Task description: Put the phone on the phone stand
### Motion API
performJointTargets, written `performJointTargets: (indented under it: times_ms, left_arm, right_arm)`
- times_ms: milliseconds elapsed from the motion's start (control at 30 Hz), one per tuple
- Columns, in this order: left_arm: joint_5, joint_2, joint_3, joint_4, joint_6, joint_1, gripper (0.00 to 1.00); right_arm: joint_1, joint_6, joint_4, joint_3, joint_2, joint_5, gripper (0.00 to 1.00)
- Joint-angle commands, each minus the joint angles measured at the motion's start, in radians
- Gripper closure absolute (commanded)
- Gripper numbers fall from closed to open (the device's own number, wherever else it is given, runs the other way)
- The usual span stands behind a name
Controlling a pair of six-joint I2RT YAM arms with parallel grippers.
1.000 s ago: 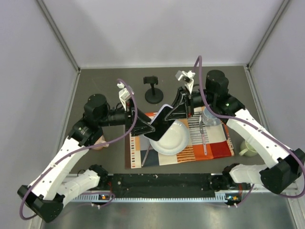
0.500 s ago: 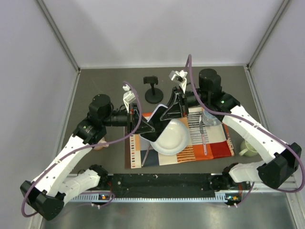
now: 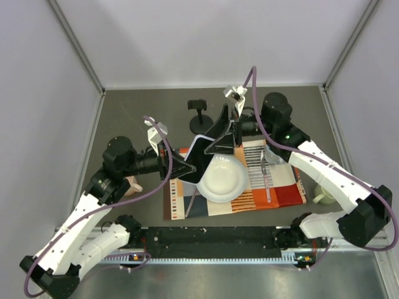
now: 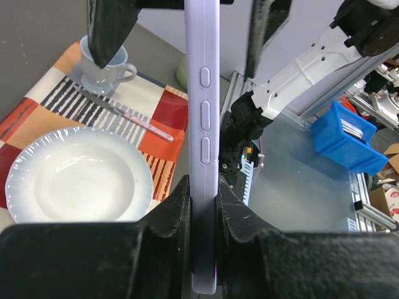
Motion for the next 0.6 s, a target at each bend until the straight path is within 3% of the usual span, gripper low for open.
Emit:
performJointTargets:
  times_ms: [0,167,233,300,567]
  left_arm:
    - [-0.006,-0.033,-0.014,0.205,-0.059,-0.001,1.00]
    - [0.000,-0.030,-0.020,0.214,-0.061,0.001,1.00]
    - [-0.004,-0.024,-0.018,0.219,-0.065,0.001,1.00]
    - [-0.004,-0.017,-0.011,0.219,-0.068,-0.001,1.00]
    - [0.017,0.011,0.008,0.257,-0.082,0.001,1.00]
  right_arm:
    - [0.009,0.074,0.152,-0.009,-0.009,-0.013,0.23]
    - [0.007,0.201,0.333,-0.058,-0.003,-0.053,0.32]
    - [0.009,0.232,0.401,-0.061,0.005,-0.077,0.40]
    - [0.013,0.254,0.418,-0.058,0.020,-0.102,0.49]
    - [0.017,0.246,0.418,-0.051,0.040,-0.140,0.57]
